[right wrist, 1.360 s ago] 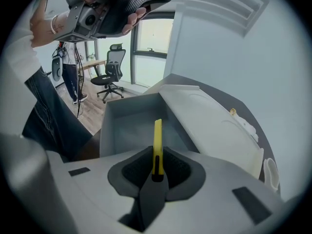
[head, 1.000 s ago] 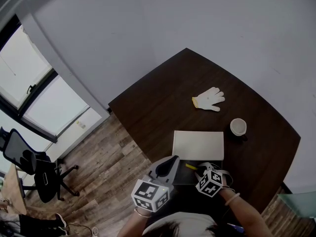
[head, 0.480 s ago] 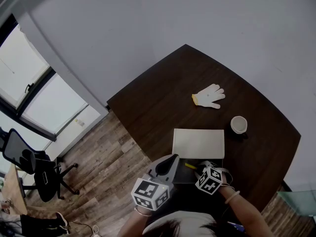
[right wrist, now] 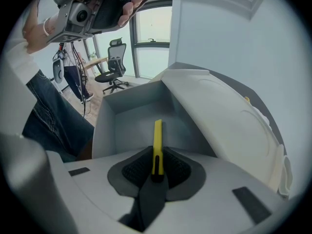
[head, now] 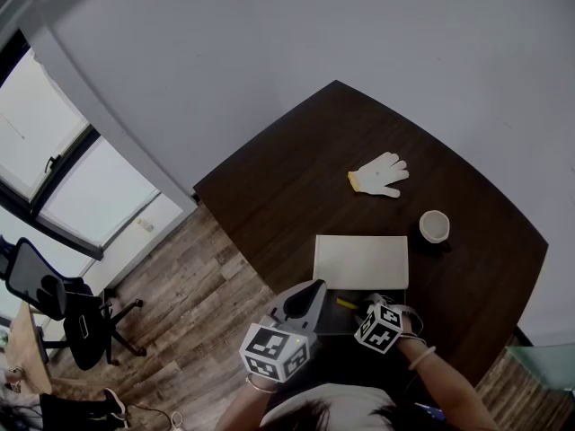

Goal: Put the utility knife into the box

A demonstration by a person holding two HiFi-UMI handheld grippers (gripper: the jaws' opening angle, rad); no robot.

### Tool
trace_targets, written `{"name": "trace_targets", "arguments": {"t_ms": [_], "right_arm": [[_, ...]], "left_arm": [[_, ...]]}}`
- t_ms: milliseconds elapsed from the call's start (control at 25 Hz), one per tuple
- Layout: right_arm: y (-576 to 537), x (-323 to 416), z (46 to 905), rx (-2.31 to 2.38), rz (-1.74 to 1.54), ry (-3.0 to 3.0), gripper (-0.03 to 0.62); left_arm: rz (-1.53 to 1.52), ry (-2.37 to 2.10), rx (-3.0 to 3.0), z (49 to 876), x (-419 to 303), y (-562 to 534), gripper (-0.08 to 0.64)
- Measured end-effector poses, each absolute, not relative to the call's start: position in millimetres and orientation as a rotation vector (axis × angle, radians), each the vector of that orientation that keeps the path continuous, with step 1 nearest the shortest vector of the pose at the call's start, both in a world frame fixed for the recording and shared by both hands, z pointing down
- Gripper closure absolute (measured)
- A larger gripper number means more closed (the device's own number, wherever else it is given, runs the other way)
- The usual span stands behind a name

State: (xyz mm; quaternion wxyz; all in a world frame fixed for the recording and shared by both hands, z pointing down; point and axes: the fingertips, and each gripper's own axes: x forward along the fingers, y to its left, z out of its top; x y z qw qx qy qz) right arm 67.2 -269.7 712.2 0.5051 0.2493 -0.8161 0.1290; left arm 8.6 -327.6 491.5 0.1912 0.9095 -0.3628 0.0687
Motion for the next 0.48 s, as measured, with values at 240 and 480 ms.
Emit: {"name": "trace_targets", "arguments": {"t_ms": [240,480], "right_arm": [[-270.6,68.0,712.2,0.61,0.315,-1.967,0.515],[-271.1,67.8,708.8,0.635,0.325,-1.979,0.506]], "left_arm": [[0.191,-1.017,2.555,491.2,9.4,-327.8,0.543],[0.191,-1.017,2.562,488.7,8.9,-325.0,0.543]]}}
